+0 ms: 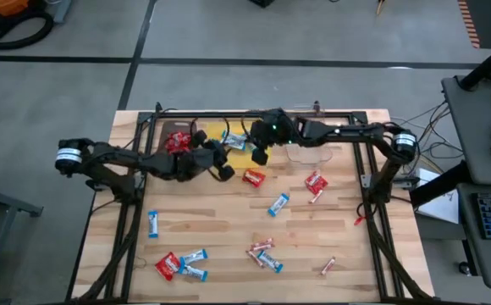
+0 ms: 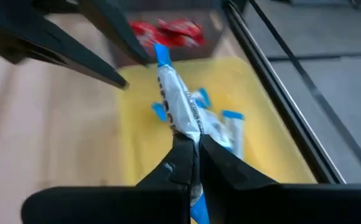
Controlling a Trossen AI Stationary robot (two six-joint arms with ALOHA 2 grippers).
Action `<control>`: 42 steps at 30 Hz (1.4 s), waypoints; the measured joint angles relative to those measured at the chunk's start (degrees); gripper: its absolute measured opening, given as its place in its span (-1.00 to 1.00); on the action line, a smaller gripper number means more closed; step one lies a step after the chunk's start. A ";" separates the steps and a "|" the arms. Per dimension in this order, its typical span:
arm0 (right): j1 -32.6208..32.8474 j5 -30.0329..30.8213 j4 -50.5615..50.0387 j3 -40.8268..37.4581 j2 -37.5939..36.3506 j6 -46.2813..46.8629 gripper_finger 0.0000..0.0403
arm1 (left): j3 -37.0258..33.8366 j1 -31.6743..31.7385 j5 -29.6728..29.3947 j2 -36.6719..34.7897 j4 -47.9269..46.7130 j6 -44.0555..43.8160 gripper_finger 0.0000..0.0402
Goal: Sort candy
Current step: Put the white candy into the yellow bin
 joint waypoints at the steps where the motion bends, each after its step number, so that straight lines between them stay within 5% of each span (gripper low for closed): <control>1: -1.04 -0.02 -0.07 0.41 0.93 0.23 -0.94 | -0.04 1.41 1.32 0.00 -0.07 -0.02 -0.62; 12: -9.31 0.98 -6.08 7.01 12.93 1.24 -0.89 | 0.23 4.82 15.05 -1.89 -10.95 -6.10 -0.60; 21: -9.38 2.48 -10.09 10.64 16.01 1.79 -0.32 | 0.25 2.20 32.37 -6.80 -35.43 -28.46 -0.60; 28: -7.80 2.05 -16.47 11.10 11.40 4.62 -0.07 | 0.24 -6.93 39.10 -6.86 -55.48 -47.64 -0.60; 42: 3.41 2.38 -19.48 11.04 5.29 4.33 -0.05 | 0.25 -24.73 43.71 -5.07 -75.76 -77.96 -0.33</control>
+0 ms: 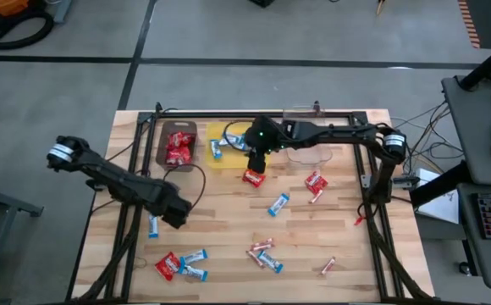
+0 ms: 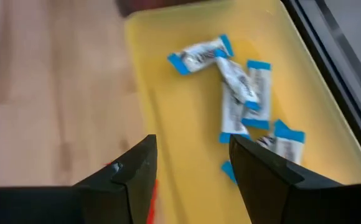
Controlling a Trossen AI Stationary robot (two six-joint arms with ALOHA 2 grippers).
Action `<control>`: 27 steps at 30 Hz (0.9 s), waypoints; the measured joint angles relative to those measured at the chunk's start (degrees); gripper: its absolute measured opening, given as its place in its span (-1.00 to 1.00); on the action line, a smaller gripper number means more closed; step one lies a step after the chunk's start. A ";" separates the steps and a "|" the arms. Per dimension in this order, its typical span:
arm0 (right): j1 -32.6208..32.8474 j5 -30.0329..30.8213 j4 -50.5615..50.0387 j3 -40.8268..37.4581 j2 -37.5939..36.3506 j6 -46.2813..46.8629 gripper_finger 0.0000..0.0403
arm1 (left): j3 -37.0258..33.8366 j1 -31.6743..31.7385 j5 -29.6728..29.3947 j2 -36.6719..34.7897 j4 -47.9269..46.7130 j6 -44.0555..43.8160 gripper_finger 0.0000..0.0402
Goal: Sort candy
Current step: Put the white candy into the yellow bin
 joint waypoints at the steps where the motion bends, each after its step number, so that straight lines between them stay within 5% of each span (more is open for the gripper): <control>1: 0.48 0.02 -0.03 0.00 -0.31 -0.08 -0.05 | -0.01 -0.72 -0.02 0.35 -1.48 -1.50 -0.31; 11: 2.72 0.08 -0.60 -0.02 -0.50 -0.23 -0.05 | -0.89 -6.14 4.09 6.08 -2.35 -8.11 -0.20; 27: 2.98 0.11 -1.18 -0.02 -0.50 -0.67 -0.05 | -1.29 -7.95 5.21 15.05 4.03 -6.55 -0.21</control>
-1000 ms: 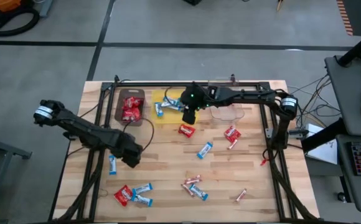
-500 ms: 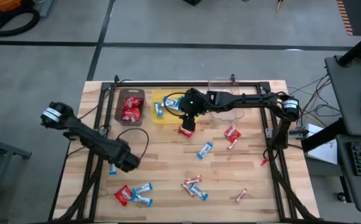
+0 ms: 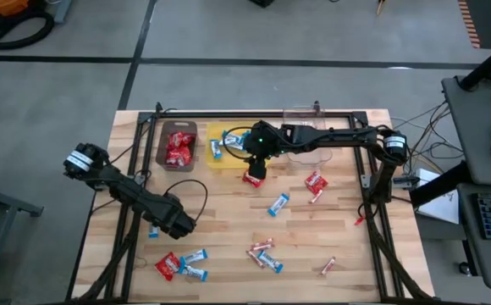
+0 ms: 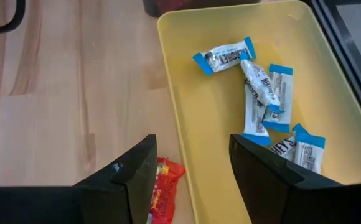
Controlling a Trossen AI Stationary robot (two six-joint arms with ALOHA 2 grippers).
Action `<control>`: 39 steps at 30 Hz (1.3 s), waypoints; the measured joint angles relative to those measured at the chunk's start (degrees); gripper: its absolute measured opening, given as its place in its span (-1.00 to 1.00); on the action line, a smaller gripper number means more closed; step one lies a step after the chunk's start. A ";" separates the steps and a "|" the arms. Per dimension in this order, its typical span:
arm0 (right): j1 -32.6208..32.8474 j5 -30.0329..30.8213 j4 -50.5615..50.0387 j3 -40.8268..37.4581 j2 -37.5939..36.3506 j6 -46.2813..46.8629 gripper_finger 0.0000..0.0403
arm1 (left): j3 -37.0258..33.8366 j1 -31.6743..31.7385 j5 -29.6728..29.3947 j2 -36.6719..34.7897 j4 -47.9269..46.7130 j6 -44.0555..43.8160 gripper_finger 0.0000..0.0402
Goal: Sort candy
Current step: Put the white candy into the yellow bin
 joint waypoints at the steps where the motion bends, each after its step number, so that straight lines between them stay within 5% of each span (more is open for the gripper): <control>1: 0.12 -0.04 -0.12 0.00 0.00 0.00 -0.05 | 0.00 -0.18 -0.24 0.00 0.08 0.29 -0.22; 15: 0.25 -0.03 -2.59 -0.07 0.02 0.18 -0.05 | 11.95 -1.10 -13.15 -2.04 5.57 8.28 -0.64; 24: 0.34 -0.05 -2.81 -0.07 0.04 0.13 -0.05 | 13.62 -2.68 -20.76 -1.94 6.08 27.80 -0.36; 29: 0.88 -0.06 -4.73 -0.10 0.07 0.17 -0.05 | 12.76 -2.54 -18.86 -1.90 4.43 27.74 -0.14; 32: 1.01 -0.07 -4.68 -0.13 0.08 0.16 -0.05 | 12.70 -4.27 -17.77 -1.88 4.27 34.75 -0.04; 39: 1.05 -0.03 -5.80 -0.14 0.09 0.66 -0.05 | 10.62 -8.04 -21.00 -1.88 4.02 49.45 -0.04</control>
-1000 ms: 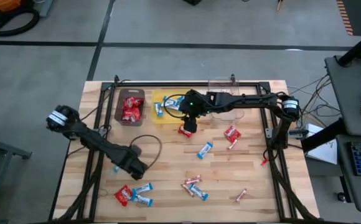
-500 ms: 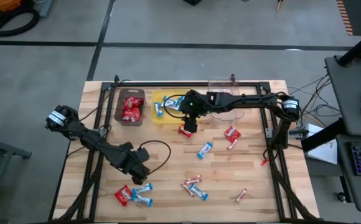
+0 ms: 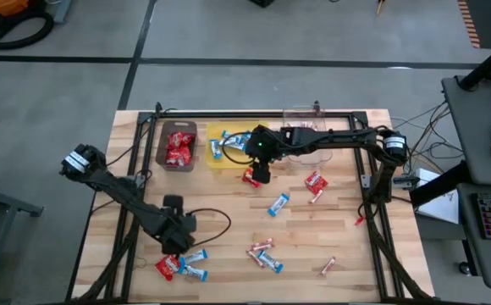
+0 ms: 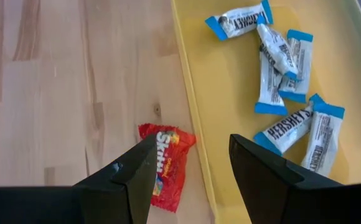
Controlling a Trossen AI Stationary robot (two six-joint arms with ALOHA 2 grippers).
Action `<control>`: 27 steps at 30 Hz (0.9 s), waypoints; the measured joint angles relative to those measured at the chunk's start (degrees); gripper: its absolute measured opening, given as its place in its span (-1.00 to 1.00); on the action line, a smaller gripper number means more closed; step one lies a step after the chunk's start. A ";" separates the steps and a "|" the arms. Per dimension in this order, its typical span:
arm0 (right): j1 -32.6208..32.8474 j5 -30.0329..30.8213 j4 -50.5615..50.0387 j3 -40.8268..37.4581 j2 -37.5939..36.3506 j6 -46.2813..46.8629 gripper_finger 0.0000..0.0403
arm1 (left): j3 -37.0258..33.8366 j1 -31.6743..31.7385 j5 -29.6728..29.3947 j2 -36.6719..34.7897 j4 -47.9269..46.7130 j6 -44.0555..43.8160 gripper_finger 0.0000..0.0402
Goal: Sort candy
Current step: Put the white candy into the yellow bin
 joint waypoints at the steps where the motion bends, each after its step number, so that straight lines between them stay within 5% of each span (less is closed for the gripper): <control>1: 0.05 0.00 -0.04 -0.06 0.00 0.00 -0.05 | -0.46 -0.17 -0.78 0.00 0.04 1.50 -0.06; 12: 0.73 -0.01 -0.01 -0.10 0.00 0.00 -0.05 | -4.40 -0.17 -4.33 0.00 5.73 16.54 -0.12; 21: 1.73 -0.01 -3.14 -0.10 0.00 -0.02 -0.05 | -9.03 -0.17 -4.03 -0.24 11.17 15.64 -0.14; 27: 3.01 -0.08 -8.06 -0.12 0.00 -0.10 -0.05 | -9.58 -0.19 -3.85 -0.28 12.78 12.21 -0.42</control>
